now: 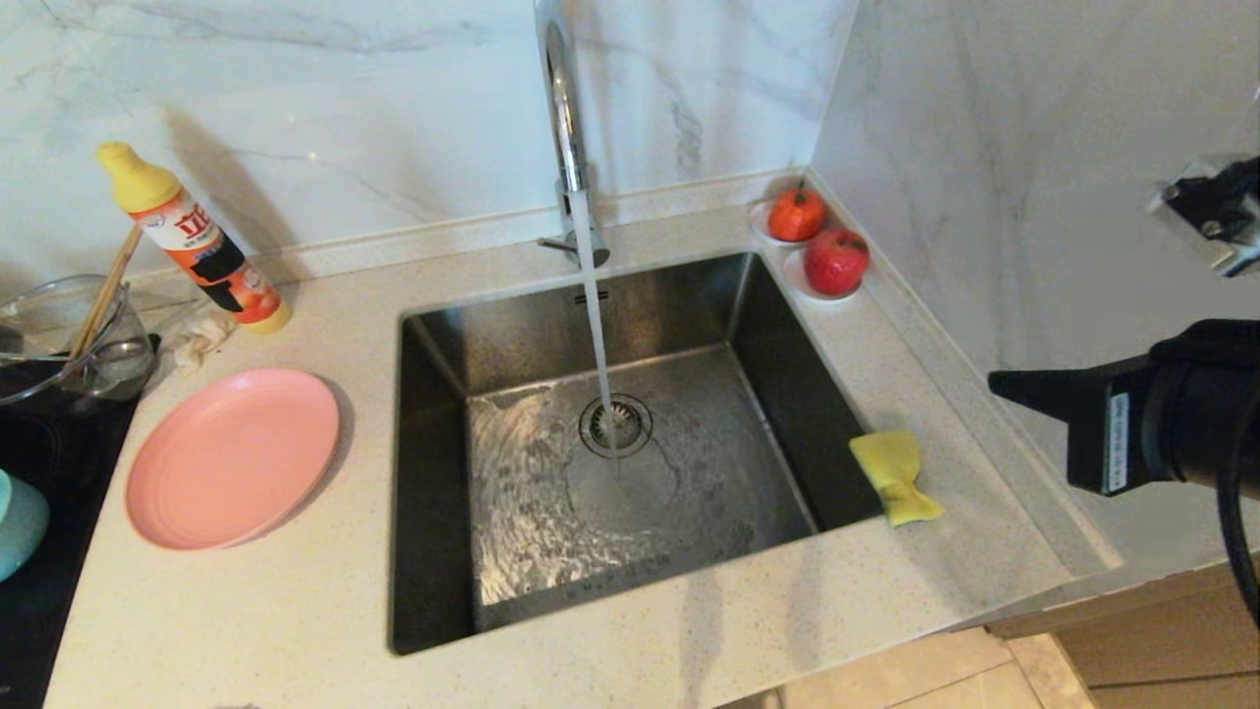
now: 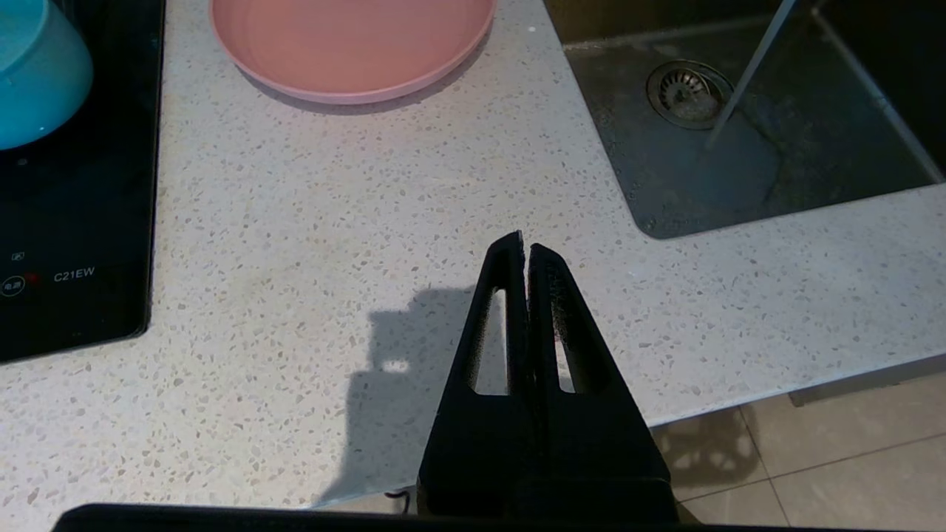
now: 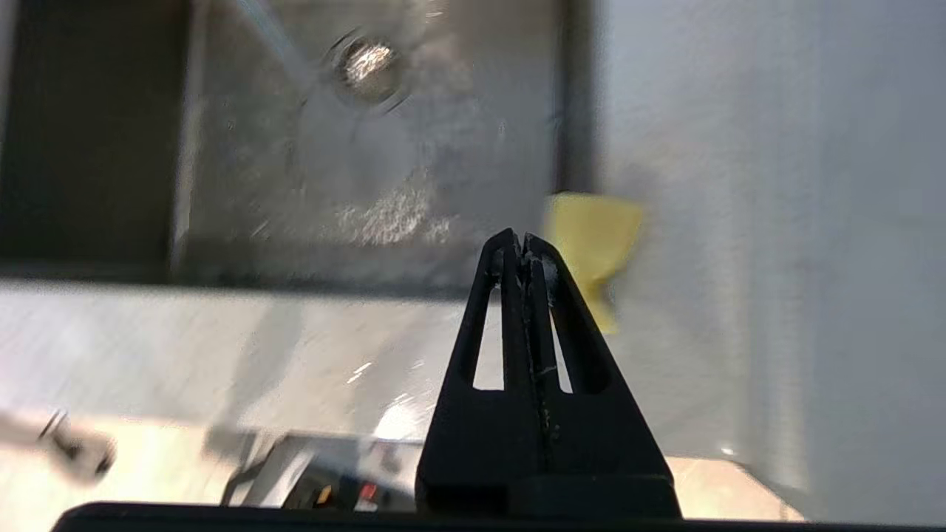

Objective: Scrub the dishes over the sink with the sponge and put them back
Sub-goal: Turn off the faucet

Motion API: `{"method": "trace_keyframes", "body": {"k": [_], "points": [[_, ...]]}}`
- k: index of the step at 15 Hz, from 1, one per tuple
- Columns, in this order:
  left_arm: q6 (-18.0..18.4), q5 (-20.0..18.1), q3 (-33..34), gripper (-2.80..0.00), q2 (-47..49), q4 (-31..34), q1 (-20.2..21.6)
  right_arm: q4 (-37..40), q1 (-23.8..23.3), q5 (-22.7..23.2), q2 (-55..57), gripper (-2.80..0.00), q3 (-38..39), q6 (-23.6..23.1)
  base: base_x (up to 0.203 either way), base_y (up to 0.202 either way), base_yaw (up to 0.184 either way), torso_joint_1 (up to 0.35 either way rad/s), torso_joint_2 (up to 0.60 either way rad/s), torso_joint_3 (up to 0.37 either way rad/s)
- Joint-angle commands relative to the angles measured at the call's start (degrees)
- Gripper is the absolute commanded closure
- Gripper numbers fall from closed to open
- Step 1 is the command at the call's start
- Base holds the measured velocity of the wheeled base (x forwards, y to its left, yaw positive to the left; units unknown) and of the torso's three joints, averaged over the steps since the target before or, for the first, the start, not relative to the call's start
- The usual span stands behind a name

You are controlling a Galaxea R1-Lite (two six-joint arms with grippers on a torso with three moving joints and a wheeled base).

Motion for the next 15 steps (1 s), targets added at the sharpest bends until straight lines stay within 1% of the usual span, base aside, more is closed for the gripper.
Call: {"method": "trace_keyframes", "body": {"k": [1, 3, 5, 8, 10, 12, 15], "points": [[-0.01, 0.0, 0.0, 0.0, -0.01, -0.01, -0.01, 0.09, 0.49, -3.34, -3.68, 0.0, 1.36, -0.02, 0.0, 0.0, 0.0, 0.0, 0.0, 0.0], [-0.01, 0.0, 0.0, 0.0, -0.01, -0.04, 0.05, 0.14, 0.31, -4.48, -6.3, 0.0, 4.49, -0.64, 0.0, 0.0, 0.0, 0.0, 0.0, 0.0], [-0.01, 0.0, 0.0, 0.0, -0.01, -0.04, 0.06, -0.46, 0.26, -4.63, -6.83, 0.0, 7.65, -2.46, 0.0, 0.0, 0.0, 0.0, 0.0, 0.0], [-0.01, 0.0, 0.0, 0.0, -0.01, -0.04, 0.03, -1.65, -0.72, -4.7, -5.2, 0.0, 7.2, -2.83, 0.0, 0.0, 0.0, 0.0, 0.0, 0.0], [-0.01, 0.0, 0.0, 0.0, -0.01, -0.04, 0.04, -5.08, -1.18, -5.24, -2.26, 0.0, 6.71, -2.44, 0.0, 0.0, 0.0, 0.0, 0.0, 0.0], [-0.01, 0.0, 0.0, 0.0, -0.01, -0.04, 0.06, -7.25, -1.81, -5.52, -1.87, 0.0, 7.78, -2.39, 0.0, 0.0, 0.0, 0.0, 0.0, 0.0], [-0.01, 0.0, 0.0, 0.0, -0.01, -0.04, -0.02, -8.82, -0.7, -4.57, -4.3, 0.0, 11.1, -2.78, 0.0, 0.0, 0.0, 0.0, 0.0, 0.0]]}}
